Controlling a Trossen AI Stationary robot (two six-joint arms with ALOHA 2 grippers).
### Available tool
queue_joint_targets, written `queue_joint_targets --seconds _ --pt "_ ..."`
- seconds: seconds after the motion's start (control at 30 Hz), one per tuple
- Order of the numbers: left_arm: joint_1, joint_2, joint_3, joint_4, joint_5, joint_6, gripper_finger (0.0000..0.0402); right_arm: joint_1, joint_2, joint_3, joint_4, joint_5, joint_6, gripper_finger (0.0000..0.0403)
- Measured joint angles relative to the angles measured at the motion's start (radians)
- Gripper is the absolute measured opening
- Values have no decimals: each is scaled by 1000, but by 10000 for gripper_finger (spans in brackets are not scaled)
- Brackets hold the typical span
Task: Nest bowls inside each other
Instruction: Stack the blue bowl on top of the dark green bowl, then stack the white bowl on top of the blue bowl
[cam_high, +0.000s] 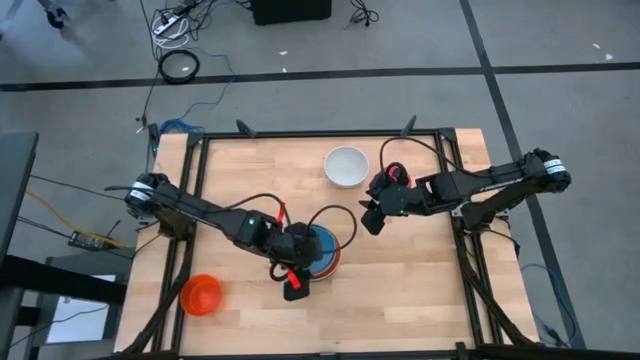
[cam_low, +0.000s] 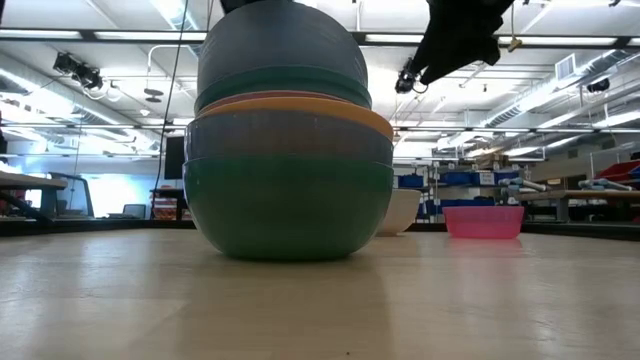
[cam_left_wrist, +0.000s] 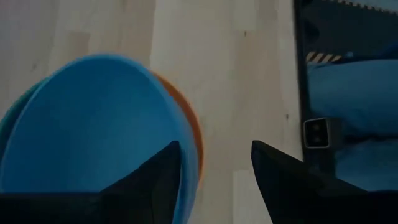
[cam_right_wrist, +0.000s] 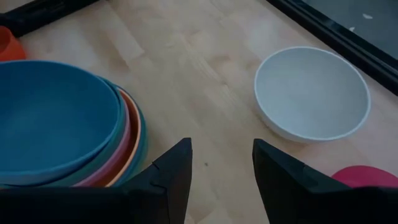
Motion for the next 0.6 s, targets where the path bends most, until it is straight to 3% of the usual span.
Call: queue_joint_targets --seconds 0.17,0.3,0.47,0.6 --pt "0 2 -90 106 41 -22 203 0 0 0 0 0 0 158" --pt "3 -2 -93 118 48 -42 203 0 0 0 0 1 -2 158" --pt "-1 -14 47 75 76 -1 203 -4 0 0 0 53 -43 158" --pt "-16 -17 182 -18 -2 61 203 -39 0 0 0 40 -78 158"
